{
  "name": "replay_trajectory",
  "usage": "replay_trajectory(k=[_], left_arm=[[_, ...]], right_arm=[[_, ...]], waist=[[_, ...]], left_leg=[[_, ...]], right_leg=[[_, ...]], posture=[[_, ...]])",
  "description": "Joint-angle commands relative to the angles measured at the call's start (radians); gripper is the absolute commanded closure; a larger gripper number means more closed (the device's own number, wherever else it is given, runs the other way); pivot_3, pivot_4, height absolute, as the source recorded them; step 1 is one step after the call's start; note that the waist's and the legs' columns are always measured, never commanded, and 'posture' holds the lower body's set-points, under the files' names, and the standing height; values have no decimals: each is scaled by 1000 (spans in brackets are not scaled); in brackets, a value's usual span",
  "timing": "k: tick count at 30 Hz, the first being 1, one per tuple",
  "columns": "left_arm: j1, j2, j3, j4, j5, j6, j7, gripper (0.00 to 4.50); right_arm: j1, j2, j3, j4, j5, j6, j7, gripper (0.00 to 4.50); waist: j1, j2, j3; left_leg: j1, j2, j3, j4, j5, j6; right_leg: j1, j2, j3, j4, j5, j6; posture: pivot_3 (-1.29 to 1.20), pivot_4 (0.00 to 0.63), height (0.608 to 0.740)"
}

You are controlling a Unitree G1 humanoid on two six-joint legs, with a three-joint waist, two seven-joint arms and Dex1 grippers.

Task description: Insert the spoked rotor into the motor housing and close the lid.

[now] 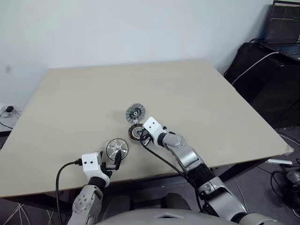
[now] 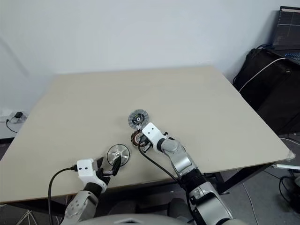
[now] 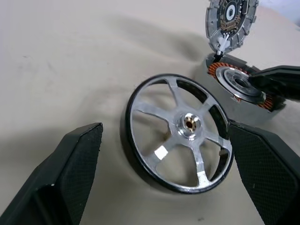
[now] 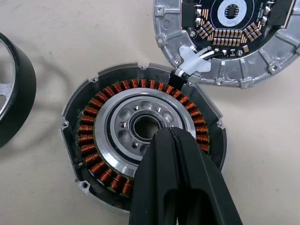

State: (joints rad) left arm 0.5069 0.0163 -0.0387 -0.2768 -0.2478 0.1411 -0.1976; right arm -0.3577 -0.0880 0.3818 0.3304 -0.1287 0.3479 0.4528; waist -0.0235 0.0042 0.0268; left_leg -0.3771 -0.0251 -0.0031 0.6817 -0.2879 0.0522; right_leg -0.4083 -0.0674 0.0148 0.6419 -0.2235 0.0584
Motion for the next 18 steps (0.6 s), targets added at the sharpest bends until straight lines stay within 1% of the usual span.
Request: replay_trajectory(k=[1, 4, 9, 12, 14, 16, 18], left_arm=[[-13, 4, -3, -38, -6, -8, -5, 0], [-12, 3, -2, -38, -2, -12, 1, 0], [-1, -4, 5, -32, 10, -53, 11, 0], [2, -15, 17, -32, -27, -53, -3, 0], [1, -17, 22, -34, -63, -35, -23, 0], [-6, -18, 25, -31, -102, -5, -39, 0], [-17, -20, 30, -21, -130, 22, -43, 0]], right_arm=[[0, 14, -20, -94, 23, -1, 3, 4478], [21, 20, -20, -175, 44, -2, 17, 4478], [100, -10, -12, -321, 71, 15, 47, 4478], [147, -39, -14, -382, 76, 37, 53, 4478], [179, -59, -20, -419, 80, 54, 53, 4478], [209, -72, -28, -449, 85, 72, 46, 4478], [231, -78, -33, -471, 86, 88, 37, 4478]], waist=[[0, -1, 1], [-1, -1, 1], [5, -1, 2], [10, -2, 2], [11, -3, 3], [11, -4, 4], [10, -4, 4]], left_leg=[[0, 0, 0, 0, 0, 1], [-2, 0, 0, -1, 0, 1], [-3, 0, -1, -2, -1, 1], [-3, 0, -1, -1, -2, 1], [-3, 0, 0, -1, -2, 1], [-3, 0, -1, -1, -2, 1], [-3, 0, -1, -1, -2, 1]], right_leg=[[0, 0, 0, 0, 0, 0], [-2, 1, 0, -1, 3, -4], [-3, 1, 0, -2, 2, -4], [-2, 0, 0, -3, 1, -4], [-2, -4, 0, -3, 1, -3], [-2, -4, -1, -3, -1, 0], [-2, -4, -1, -3, -2, 1]], posture=[[0, 0, 740], [0, 0, 740], [0, 0, 740], [0, 0, 740], [0, 0, 740], [0, 0, 740], [0, 0, 740]])
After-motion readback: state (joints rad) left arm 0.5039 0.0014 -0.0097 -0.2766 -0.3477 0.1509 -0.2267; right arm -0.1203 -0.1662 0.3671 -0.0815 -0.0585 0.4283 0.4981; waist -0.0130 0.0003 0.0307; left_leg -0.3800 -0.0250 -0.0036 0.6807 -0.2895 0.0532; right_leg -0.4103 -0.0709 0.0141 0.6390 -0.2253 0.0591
